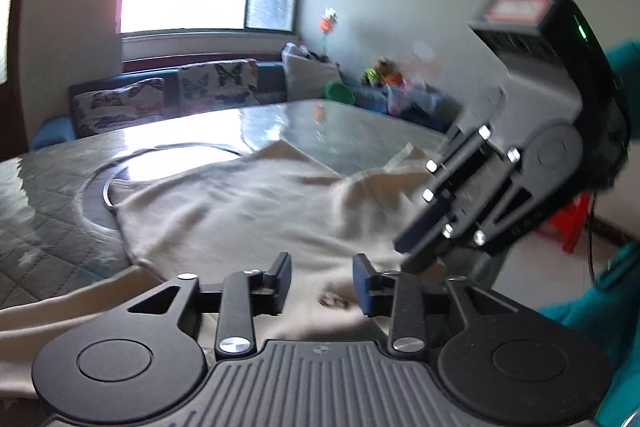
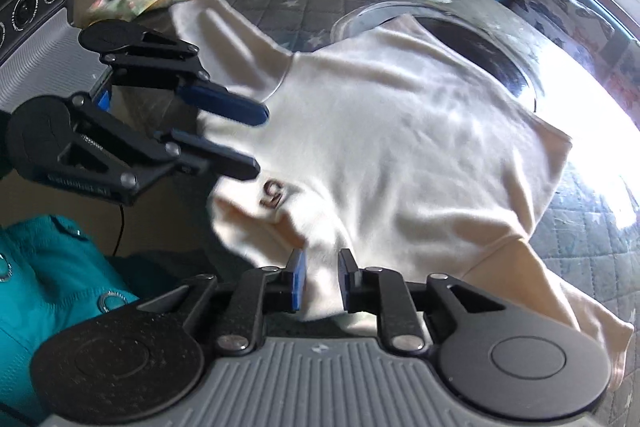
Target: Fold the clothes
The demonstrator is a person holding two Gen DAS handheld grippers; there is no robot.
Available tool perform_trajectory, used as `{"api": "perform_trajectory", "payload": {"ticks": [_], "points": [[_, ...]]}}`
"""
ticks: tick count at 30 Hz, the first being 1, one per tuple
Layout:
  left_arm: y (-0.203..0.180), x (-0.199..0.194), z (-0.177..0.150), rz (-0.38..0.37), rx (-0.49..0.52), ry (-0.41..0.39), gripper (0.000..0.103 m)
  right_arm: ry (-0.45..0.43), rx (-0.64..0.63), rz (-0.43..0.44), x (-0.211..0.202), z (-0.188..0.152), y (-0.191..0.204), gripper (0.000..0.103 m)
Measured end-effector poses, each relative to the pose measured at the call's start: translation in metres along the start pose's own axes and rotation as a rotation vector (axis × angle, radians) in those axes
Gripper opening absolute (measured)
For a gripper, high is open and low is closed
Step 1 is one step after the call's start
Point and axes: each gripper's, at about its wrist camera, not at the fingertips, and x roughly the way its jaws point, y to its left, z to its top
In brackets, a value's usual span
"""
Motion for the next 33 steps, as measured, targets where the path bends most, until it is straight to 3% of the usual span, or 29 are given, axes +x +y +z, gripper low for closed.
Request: {"api": "perform_trajectory", "payload": {"ticks": [7,16,25,28,33], "points": [[0.03,0.02,0.002,-0.003,-0.176,0.005,0.049,-0.015,0.099,-0.021,0.014,0.01,-0.022,0.03],[0.035,0.031,-0.012,-0.01,-0.23,0.07,0.058,-0.009,0.148,-0.016,0.034,0.002,-0.029,0.038],[0.04,0.037,-0.014,-0.039,-0.265,0.093,0.07,-0.046,0.184,-0.005,0.037,-0.006,-0.038,0.064],[0.043,0.036,-0.015,-0.054,-0.285,0.084,0.072,-0.045,0.182,0.012,0.039,-0.005,-0.04,0.077],[0.045,0.035,-0.018,-0.079,-0.323,0.061,0.08,-0.032,0.161,0.025,0.044,-0.001,-0.036,0.089]]}}
